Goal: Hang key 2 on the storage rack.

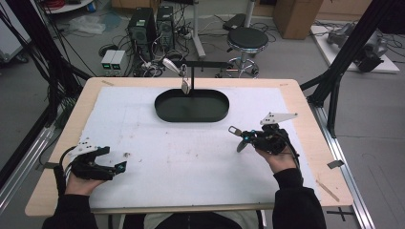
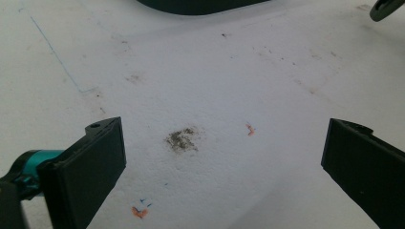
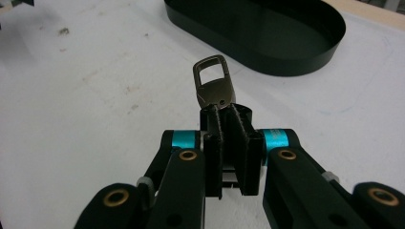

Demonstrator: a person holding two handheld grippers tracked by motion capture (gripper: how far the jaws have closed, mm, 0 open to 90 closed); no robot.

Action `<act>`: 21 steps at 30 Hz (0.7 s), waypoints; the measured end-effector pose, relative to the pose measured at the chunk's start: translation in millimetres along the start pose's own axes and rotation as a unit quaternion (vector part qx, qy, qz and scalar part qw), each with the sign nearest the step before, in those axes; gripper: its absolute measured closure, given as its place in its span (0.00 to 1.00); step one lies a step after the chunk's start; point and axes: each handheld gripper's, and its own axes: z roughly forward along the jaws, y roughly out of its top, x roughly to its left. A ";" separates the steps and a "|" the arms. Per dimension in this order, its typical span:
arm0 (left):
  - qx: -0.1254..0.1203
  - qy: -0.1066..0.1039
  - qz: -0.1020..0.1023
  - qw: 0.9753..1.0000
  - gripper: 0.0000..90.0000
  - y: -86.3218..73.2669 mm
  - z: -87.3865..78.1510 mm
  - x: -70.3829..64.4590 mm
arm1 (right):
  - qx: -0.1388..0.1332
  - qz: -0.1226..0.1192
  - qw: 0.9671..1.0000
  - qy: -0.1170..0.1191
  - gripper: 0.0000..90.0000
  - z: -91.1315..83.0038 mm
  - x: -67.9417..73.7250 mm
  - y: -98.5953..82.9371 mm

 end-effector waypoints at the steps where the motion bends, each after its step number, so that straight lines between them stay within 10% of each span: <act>1: 0.000 0.000 0.000 1.000 0.02 0.1 -0.1 -0.1 | -0.002 0.000 1.000 0.000 0.94 0.1 -0.4 2.3; 21: 0.003 -0.007 0.001 1.000 0.02 0.1 1.2 0.0 | 0.011 -0.032 0.999 0.014 0.93 25.9 9.1 45.6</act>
